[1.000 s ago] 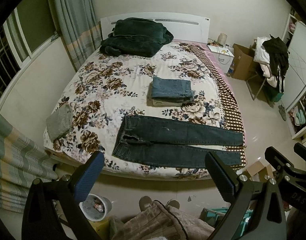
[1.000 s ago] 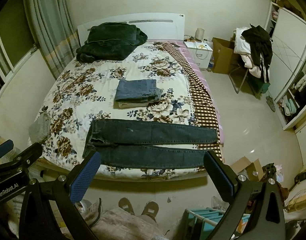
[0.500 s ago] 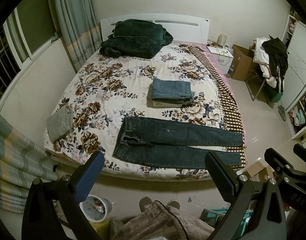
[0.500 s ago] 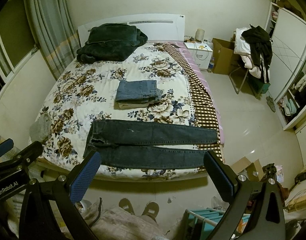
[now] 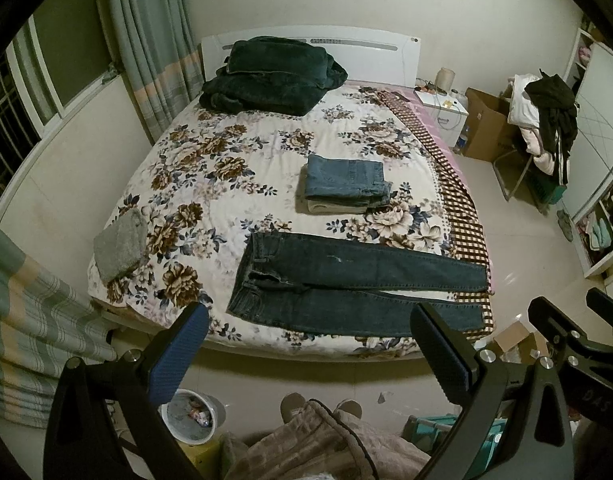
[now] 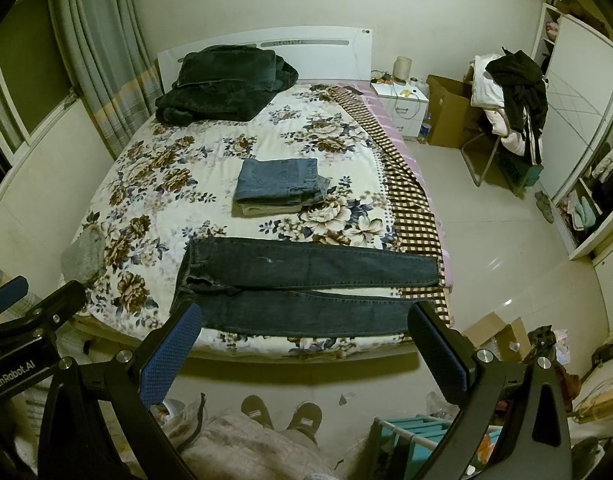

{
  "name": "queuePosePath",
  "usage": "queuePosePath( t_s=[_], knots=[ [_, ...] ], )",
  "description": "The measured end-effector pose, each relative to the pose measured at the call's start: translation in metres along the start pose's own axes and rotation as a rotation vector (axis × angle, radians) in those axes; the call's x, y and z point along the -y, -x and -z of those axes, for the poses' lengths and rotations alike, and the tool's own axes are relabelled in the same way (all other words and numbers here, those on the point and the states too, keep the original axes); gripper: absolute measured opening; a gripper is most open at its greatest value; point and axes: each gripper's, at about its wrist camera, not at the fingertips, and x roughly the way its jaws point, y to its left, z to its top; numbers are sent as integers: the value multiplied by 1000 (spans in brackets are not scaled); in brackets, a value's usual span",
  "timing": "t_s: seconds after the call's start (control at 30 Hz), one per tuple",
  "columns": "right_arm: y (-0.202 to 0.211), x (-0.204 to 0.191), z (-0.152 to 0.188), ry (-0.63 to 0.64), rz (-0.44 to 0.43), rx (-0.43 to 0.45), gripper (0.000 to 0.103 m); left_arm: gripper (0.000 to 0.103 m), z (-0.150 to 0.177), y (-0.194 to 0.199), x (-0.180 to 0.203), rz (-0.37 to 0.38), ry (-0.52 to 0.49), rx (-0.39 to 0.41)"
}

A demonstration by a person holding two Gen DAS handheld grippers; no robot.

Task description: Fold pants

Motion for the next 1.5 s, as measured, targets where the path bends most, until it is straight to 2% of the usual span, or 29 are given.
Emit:
queuePosePath(
  t_s=[0.17,0.27,0.33,0.47,0.63,0.77,0.9,1.03,1.1,1.2,1.3,1.4,1.5],
  knots=[
    [-2,-14,-5,-13,2,-10,103,103,-2,2,-1,-9,0,18],
    [-16,-20,-9,-35,11,-11,103,103,-21,5,-16,-45,1,44],
    [-38,-13,-10,-61,24,-7,103,103,-29,-23,-41,-76,19,60],
    [-79,-8,-23,-141,73,7,103,103,-39,-73,-65,-104,53,51],
    [-152,9,-47,-228,100,-46,103,103,-66,-151,-81,-142,98,-49],
    [-244,34,-69,-292,133,-129,103,103,-86,-218,-88,-177,160,-153],
    [-350,80,-85,-417,173,-196,103,103,-107,-312,-94,-202,274,-299],
    [-472,128,-94,-489,203,-273,103,103,-120,-404,-107,-218,396,-412],
    [-546,157,-96,-536,226,-328,103,103,-121,-451,-115,-224,460,-463],
    [-632,194,-89,-630,246,-401,103,103,-117,-528,-125,-238,542,-542],
    [-706,228,-76,-720,259,-465,103,103,-112,-602,-133,-292,583,-596],
    [-761,256,-64,-781,313,-484,103,103,-106,-657,-137,-328,620,-636],
    [-802,282,-45,-895,309,-521,103,103,-97,-706,-141,-323,688,-678]
  ],
)
